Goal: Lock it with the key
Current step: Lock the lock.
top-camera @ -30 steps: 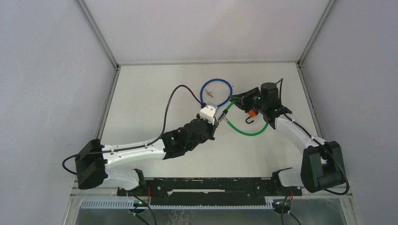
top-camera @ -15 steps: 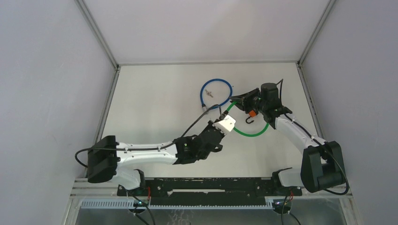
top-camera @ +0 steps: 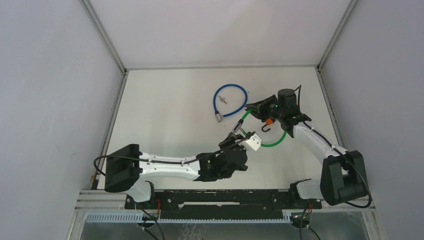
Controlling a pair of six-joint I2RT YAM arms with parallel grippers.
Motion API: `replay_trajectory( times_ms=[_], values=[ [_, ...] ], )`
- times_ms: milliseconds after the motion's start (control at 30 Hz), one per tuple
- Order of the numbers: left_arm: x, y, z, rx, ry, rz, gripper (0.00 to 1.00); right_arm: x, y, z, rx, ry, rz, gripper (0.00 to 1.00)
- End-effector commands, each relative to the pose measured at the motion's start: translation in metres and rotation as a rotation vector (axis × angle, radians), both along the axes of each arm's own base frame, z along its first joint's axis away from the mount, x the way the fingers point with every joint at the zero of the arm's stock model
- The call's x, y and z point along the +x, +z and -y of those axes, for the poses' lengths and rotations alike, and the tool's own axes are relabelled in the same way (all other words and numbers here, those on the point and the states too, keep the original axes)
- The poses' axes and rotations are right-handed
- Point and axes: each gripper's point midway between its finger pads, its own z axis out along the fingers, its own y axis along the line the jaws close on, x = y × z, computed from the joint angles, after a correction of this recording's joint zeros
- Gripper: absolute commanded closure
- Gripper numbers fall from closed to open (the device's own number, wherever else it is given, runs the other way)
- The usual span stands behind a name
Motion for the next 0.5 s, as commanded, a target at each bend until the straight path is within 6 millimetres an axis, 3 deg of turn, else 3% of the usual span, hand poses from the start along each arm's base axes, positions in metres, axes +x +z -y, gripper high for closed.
replay_trajectory(
  times_ms=[0,167,467],
  values=[
    [-0.011,0.006,0.004,-0.002,-0.015,0.012,1.0,0.02,0.049,0.006,0.057,-0.043,0.138,1.0],
    [-0.023,-0.008,-0.007,-0.001,-0.032,-0.037,1.0,0.028,0.047,0.022,0.048,-0.087,0.139,1.0],
    [-0.066,-0.047,-0.024,-0.004,-0.12,-0.215,1.0,0.046,0.043,0.052,0.031,-0.162,0.148,1.0]
  ],
)
